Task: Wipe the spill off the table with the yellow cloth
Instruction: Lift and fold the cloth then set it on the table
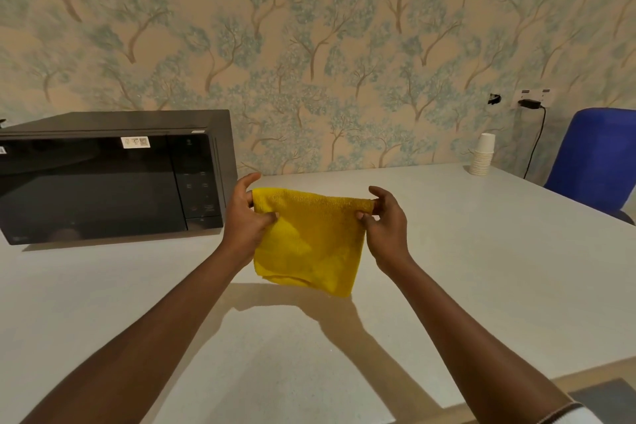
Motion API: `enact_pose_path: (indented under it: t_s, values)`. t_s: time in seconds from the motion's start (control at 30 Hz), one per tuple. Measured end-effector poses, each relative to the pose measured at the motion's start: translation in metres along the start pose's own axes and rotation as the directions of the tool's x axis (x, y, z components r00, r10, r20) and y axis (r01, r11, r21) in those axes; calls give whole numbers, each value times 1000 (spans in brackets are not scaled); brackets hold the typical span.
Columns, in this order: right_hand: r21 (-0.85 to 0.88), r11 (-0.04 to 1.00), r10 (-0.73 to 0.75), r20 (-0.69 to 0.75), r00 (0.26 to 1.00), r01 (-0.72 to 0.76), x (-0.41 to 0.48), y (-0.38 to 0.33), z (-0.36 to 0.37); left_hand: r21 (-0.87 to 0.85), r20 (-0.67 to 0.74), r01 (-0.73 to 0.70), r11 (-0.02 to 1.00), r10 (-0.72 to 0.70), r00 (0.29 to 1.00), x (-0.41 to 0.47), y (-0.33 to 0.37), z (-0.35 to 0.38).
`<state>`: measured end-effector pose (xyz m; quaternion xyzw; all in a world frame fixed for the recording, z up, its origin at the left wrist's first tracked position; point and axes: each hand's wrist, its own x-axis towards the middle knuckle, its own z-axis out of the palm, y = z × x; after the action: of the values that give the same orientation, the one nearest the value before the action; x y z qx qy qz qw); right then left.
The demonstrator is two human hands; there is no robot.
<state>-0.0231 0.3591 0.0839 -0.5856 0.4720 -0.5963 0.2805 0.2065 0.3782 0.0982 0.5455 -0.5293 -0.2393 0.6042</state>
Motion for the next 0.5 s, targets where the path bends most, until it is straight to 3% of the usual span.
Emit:
enact_pose_path:
  t_s: [0.13,0.27,0.43,0.5]
  values:
    - [-117,977,-182,-9,983,180,-2,0,3,0,-68,-1,1000,1,998,-3,7,7]
    - [-112,964,-242,-9,970,239,3,0,3,-32,-99,84,996,-87,991,0,9,11]
    - [-67,975,-206,70,976,210,12,1,-3,9,-23,128,992,-127,992,4,7,19]
    - [-48,994,-96,82,992,100,19,3,-4,6,11,128,992,-128,992,8,6,24]
